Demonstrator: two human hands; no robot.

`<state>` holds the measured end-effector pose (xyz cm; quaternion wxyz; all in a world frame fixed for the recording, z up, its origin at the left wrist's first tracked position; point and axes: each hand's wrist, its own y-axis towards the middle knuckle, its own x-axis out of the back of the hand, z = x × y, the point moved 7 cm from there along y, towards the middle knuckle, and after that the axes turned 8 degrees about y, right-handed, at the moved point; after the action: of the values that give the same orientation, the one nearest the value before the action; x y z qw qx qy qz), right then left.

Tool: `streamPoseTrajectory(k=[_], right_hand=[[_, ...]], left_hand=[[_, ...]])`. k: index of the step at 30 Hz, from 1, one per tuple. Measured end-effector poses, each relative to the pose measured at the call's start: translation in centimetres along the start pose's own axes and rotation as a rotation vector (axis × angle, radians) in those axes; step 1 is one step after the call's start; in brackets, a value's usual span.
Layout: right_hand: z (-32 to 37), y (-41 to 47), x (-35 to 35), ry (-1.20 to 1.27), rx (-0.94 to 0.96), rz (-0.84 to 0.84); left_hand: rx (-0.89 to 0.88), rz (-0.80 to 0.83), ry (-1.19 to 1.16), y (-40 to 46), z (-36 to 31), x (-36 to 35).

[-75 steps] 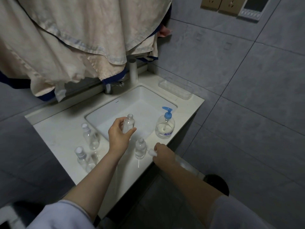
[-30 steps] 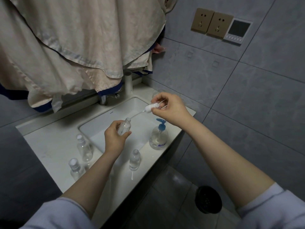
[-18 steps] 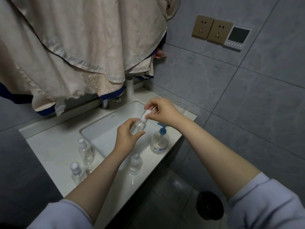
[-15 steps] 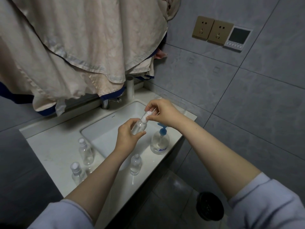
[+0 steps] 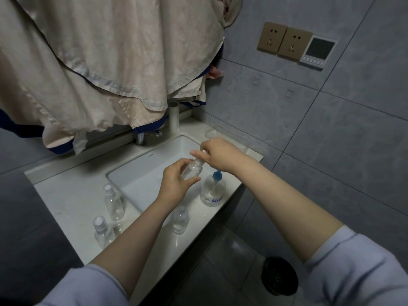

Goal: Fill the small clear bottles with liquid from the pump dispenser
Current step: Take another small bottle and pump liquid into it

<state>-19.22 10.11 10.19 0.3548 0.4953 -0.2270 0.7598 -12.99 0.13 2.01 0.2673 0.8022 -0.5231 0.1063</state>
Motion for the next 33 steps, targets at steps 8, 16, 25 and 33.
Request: streamPoseTrajectory(k=[8,16,25,33], right_hand=[[-0.1,-0.1,-0.1,0.063,0.019,0.049],[-0.3,-0.2,0.1,0.087,-0.013,0.096],[-0.4,-0.1,0.1,-0.033,-0.016,0.083],[-0.5,-0.1,0.5,-0.191,-0.042,0.065]], left_hand=[[-0.02,0.018,0.01,0.3,-0.2,-0.2],[-0.018,0.03,0.014,0.5,-0.1,-0.4],[-0.011,0.05,0.002,0.8,0.0,-0.6],[-0.018,0.057,0.025,0.9,0.0,-0.7]])
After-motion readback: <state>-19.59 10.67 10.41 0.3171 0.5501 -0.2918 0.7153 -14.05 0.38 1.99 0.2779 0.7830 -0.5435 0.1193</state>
